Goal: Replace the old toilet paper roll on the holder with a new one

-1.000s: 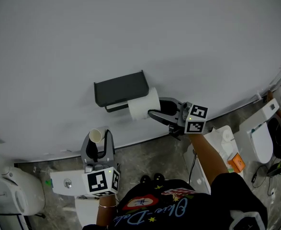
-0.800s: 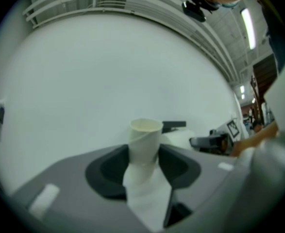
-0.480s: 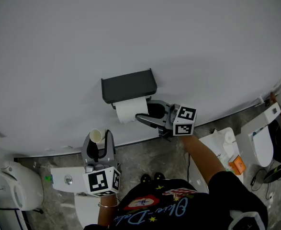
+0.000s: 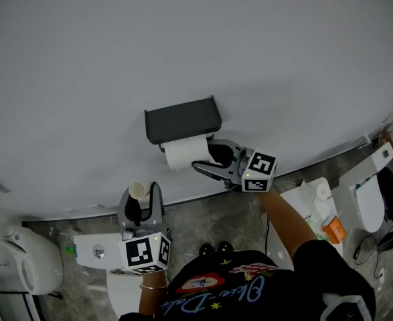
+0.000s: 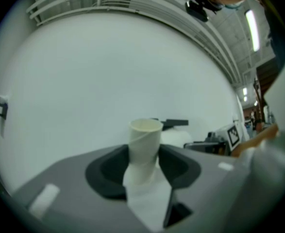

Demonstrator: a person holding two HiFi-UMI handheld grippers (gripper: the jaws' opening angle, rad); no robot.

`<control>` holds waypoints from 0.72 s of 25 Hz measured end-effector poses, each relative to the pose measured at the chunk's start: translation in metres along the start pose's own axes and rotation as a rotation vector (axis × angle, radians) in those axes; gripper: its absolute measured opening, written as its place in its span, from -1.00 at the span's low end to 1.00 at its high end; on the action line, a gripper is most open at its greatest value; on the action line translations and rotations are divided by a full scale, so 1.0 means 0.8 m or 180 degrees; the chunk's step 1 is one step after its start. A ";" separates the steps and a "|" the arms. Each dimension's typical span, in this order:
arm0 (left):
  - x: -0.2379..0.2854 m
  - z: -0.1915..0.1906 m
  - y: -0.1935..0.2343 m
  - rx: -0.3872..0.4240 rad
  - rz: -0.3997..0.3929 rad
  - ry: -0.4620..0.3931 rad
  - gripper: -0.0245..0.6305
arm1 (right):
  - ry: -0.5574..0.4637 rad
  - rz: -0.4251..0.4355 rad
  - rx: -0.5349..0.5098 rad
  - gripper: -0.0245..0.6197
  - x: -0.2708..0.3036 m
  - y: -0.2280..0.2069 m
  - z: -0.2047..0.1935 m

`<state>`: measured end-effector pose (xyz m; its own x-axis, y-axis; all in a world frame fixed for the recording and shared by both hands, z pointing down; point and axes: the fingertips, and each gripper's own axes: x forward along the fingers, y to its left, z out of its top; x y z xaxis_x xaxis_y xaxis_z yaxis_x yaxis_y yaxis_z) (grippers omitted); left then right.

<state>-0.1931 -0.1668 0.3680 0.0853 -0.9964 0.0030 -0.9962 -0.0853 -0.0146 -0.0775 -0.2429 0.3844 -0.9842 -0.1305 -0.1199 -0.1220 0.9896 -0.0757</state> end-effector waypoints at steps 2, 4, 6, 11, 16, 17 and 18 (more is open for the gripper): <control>0.000 0.001 -0.001 0.0019 0.0000 0.0000 -0.35 | 0.0028 -0.0080 -0.0036 -0.35 -0.002 -0.002 0.000; 0.000 0.001 -0.001 0.0054 0.0005 0.0001 -0.35 | 0.0118 -0.0176 -0.0147 -0.34 -0.004 -0.004 -0.003; 0.000 0.002 -0.001 0.0078 0.0001 0.0001 -0.35 | 0.0270 -0.0267 -0.0346 -0.31 -0.004 -0.004 -0.007; -0.002 0.000 -0.006 0.0079 -0.0023 0.0003 -0.35 | 0.0408 -0.0643 -0.0633 -0.26 -0.016 -0.008 -0.008; 0.004 -0.008 -0.015 0.0096 -0.0078 0.0046 -0.35 | 0.0356 -0.1096 -0.0725 -0.25 -0.049 -0.008 0.000; 0.005 -0.010 -0.017 0.0098 -0.0096 0.0059 -0.35 | 0.0311 -0.1147 -0.0749 -0.25 -0.054 -0.003 0.005; 0.007 -0.012 -0.019 0.0102 -0.0119 0.0070 -0.35 | 0.0268 -0.1209 -0.0778 -0.25 -0.058 0.002 0.009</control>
<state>-0.1772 -0.1712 0.3778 0.1216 -0.9922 0.0262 -0.9914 -0.1227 -0.0462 -0.0310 -0.2354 0.3829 -0.8696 -0.4914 -0.0473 -0.4929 0.8590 0.1383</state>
